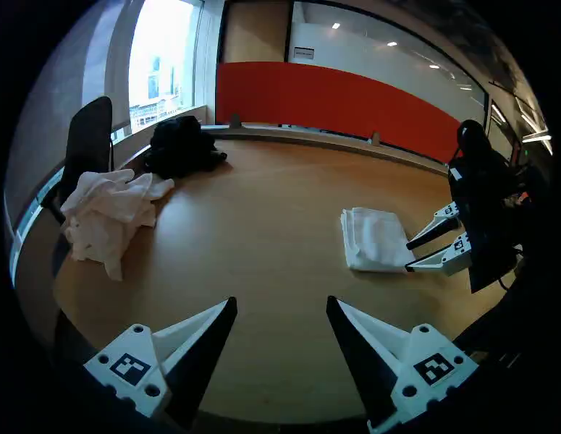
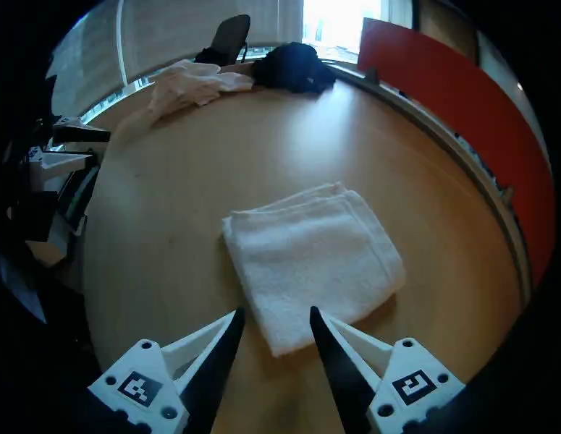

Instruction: Fold towel

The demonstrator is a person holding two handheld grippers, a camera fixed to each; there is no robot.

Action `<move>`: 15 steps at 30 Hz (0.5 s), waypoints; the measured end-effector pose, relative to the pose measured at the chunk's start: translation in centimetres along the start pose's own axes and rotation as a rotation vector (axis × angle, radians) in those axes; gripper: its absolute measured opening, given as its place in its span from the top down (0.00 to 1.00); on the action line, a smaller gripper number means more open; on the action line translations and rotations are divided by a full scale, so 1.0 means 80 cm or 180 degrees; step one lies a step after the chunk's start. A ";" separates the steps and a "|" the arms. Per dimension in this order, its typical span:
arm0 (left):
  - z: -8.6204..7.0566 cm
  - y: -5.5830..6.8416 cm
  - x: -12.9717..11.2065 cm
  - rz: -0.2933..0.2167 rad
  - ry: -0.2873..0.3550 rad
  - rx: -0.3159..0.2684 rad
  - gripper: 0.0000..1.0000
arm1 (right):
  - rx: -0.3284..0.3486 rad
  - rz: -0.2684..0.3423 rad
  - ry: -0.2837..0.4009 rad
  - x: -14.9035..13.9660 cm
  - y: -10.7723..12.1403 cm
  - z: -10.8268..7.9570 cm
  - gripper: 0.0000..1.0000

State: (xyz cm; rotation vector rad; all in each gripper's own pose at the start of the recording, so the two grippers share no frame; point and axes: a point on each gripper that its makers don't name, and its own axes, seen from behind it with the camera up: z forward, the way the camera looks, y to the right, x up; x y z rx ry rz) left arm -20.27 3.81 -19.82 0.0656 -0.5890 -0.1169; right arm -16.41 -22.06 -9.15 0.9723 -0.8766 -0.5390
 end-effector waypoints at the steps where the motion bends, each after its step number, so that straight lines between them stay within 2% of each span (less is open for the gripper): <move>1: 0.000 0.000 0.000 0.0001 0.0000 -0.0002 0.08 | -0.0010 0.0015 -0.0007 -0.003 0.001 -0.001 0.31; 15: 0.002 0.004 0.001 0.0023 0.0000 -0.0027 0.08 | -0.0164 0.0167 -0.0163 -0.042 0.003 -0.003 0.34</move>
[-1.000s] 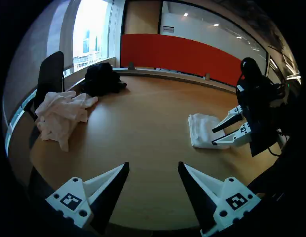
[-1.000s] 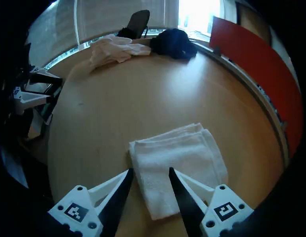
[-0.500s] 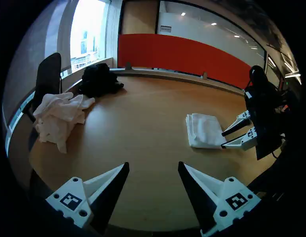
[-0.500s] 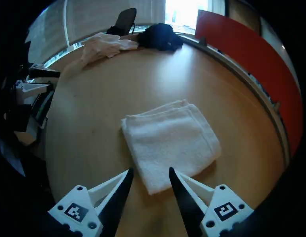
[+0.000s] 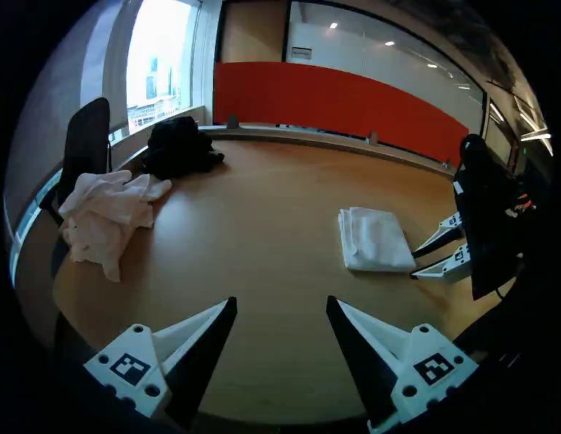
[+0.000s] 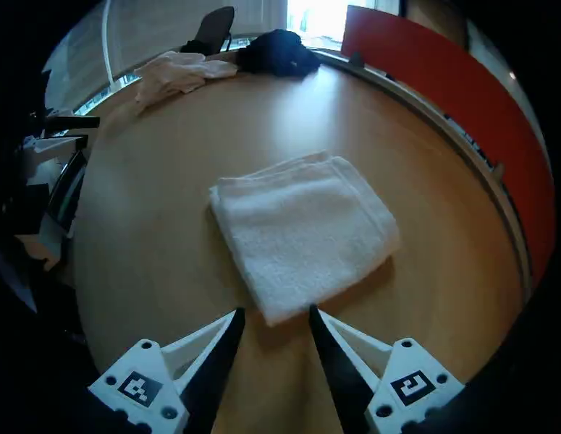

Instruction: Fold towel

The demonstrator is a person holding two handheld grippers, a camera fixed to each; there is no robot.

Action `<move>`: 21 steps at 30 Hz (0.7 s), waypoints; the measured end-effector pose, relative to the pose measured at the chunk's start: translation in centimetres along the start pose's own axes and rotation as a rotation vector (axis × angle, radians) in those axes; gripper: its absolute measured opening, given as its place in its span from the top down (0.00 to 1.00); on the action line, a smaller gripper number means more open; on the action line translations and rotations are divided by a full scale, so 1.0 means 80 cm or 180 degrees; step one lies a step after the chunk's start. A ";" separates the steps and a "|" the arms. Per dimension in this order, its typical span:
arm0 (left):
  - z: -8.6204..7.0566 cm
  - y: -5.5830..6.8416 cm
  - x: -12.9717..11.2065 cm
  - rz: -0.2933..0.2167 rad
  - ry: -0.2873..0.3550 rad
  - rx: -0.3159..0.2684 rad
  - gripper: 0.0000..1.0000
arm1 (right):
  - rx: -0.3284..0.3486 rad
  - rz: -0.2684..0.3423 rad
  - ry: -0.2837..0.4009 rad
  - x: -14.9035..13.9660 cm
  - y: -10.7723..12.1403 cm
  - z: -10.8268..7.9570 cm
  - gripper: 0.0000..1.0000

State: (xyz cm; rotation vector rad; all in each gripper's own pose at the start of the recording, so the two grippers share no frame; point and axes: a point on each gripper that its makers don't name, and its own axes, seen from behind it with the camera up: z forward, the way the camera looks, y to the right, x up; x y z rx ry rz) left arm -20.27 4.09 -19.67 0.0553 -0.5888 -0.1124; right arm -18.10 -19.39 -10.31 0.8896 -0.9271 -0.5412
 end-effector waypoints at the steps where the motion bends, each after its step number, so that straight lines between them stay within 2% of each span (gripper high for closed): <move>1: 0.000 0.000 0.000 0.0002 0.0000 0.0000 0.08 | -0.0011 0.0018 -0.0006 -0.001 0.000 0.001 0.36; 11: 0.000 0.000 0.002 0.0022 0.0007 -0.0008 0.08 | -0.0072 0.0173 -0.0023 -0.006 0.004 0.006 0.68; 18: 0.000 0.001 0.002 0.0035 0.0003 -0.0022 0.08 | -0.0092 0.0222 -0.0004 -0.006 0.005 0.005 0.76; 21: 0.000 0.002 0.002 0.0039 0.0002 -0.0025 0.08 | -0.0096 0.0242 0.0003 -0.007 0.005 0.004 0.86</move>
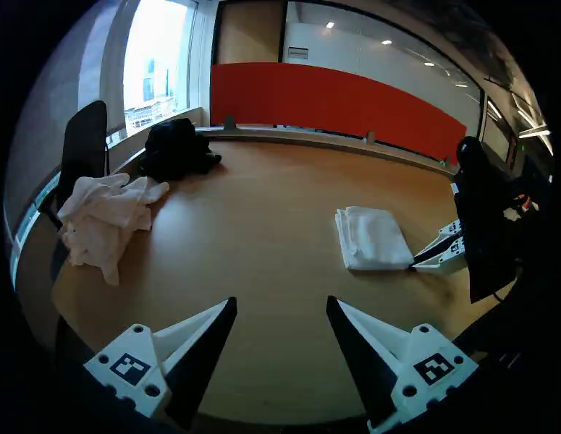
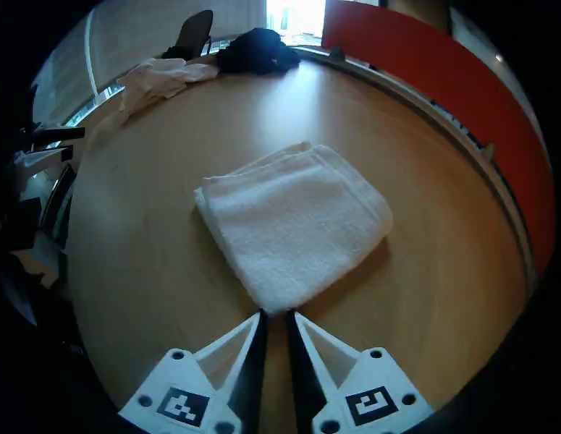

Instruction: Fold towel

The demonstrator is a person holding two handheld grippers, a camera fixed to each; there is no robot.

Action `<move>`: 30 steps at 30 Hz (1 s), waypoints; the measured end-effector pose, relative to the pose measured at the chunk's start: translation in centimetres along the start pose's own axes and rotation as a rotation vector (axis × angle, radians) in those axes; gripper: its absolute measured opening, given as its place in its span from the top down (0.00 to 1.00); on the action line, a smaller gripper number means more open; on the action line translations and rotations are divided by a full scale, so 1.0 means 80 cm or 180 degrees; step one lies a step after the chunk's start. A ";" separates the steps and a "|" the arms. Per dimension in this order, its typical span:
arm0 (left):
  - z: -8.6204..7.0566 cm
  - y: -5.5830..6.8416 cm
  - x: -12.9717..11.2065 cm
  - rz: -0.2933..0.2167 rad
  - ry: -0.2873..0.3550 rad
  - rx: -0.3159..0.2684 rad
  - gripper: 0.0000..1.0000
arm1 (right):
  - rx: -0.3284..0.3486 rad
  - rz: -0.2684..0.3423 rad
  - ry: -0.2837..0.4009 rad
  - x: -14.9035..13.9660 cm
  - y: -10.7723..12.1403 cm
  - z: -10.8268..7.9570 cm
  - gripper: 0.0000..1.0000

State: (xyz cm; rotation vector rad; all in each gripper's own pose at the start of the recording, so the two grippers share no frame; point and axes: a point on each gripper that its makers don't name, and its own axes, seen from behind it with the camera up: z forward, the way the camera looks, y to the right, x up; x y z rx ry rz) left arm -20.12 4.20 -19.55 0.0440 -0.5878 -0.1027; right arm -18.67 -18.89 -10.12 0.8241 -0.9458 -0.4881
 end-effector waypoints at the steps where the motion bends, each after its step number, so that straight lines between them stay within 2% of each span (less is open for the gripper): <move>1: 0.000 0.000 0.000 0.0000 -0.0001 -0.0002 0.08 | -0.0002 0.0009 0.0004 0.000 0.000 0.000 0.90; 5: 0.000 0.000 0.000 -0.0001 0.0000 -0.0008 0.08 | 0.0002 0.0052 0.0051 0.003 0.002 0.000 0.96; 15: 0.003 -0.001 0.001 -0.0036 0.0009 -0.0032 0.08 | -0.0035 0.0047 0.0186 0.024 0.013 -0.014 0.96; 21: 0.004 -0.001 0.007 -0.0028 0.0037 -0.0055 0.08 | -0.0039 -0.0018 0.0295 0.055 0.023 -0.032 0.97; 30: 0.006 -0.001 0.015 -0.0059 0.0071 -0.0082 0.08 | -0.0095 -0.0191 0.0517 0.119 0.044 -0.069 0.97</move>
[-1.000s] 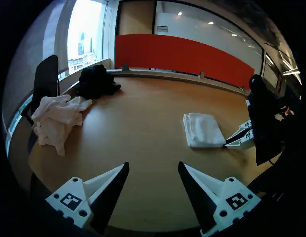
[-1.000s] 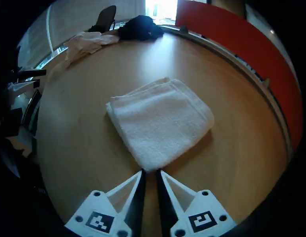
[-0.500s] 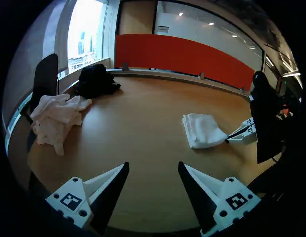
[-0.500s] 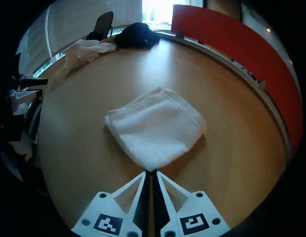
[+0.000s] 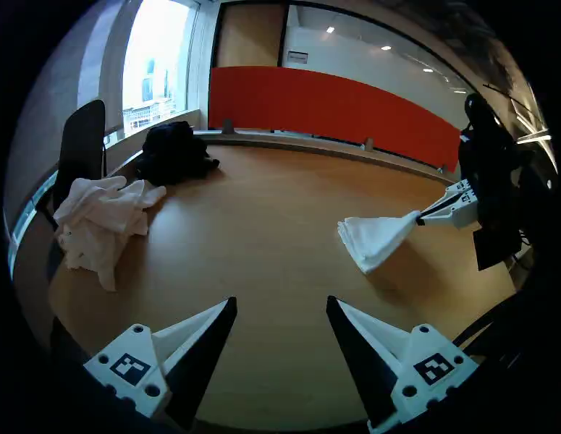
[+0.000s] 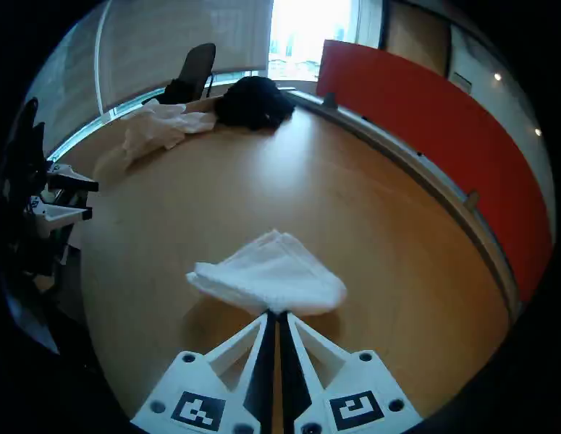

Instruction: Fold towel

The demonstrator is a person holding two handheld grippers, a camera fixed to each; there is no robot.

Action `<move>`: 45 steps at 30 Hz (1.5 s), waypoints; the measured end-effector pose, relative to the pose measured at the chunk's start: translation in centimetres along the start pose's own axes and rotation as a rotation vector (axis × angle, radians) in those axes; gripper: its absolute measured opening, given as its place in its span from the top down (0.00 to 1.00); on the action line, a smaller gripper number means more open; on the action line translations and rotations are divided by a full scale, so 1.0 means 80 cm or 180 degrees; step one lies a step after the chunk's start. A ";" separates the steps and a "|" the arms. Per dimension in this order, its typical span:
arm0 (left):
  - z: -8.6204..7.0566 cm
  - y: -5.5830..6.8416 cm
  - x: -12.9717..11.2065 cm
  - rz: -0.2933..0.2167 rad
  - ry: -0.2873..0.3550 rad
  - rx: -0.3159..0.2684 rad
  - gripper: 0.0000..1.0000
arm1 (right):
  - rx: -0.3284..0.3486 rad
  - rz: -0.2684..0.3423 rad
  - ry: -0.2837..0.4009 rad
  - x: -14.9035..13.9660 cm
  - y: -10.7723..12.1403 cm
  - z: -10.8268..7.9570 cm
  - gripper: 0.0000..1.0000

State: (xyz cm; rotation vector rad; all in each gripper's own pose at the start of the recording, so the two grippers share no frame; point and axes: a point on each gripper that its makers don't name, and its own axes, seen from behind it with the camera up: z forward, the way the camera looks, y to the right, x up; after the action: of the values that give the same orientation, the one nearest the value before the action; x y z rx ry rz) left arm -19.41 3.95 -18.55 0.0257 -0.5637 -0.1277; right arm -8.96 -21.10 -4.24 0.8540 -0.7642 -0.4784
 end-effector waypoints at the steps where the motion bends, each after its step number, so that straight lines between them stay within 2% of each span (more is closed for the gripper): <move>1: 0.000 0.001 0.001 -0.0005 0.0004 -0.0006 0.08 | -0.0004 -0.0014 0.0021 0.008 0.003 -0.003 0.97; 10: 0.000 0.003 0.005 -0.0011 0.0022 -0.0044 0.08 | -0.0061 -0.0095 0.0227 0.059 0.021 -0.037 0.97; 18: 0.000 0.003 0.008 -0.0016 0.0033 -0.0075 0.08 | -0.0171 -0.0096 0.0318 0.071 0.043 -0.073 0.97; 27: 0.003 0.006 0.009 0.0002 0.0023 -0.0117 0.08 | -0.0256 0.0104 0.0334 0.046 0.078 -0.114 0.97; 35: 0.007 0.008 0.010 0.0030 0.0011 -0.0138 0.08 | -0.0382 0.0280 0.0318 0.018 0.122 -0.153 0.97; 45: 0.012 0.010 0.014 0.0066 -0.0005 -0.0135 0.08 | -0.0555 0.0422 0.0192 -0.035 0.178 -0.195 0.97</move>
State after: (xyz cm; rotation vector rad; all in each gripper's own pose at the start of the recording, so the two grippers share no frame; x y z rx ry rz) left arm -18.86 4.65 -17.12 -0.0213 -0.5626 -0.1195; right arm 2.24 -3.39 -0.40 0.6483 -0.7078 -0.3932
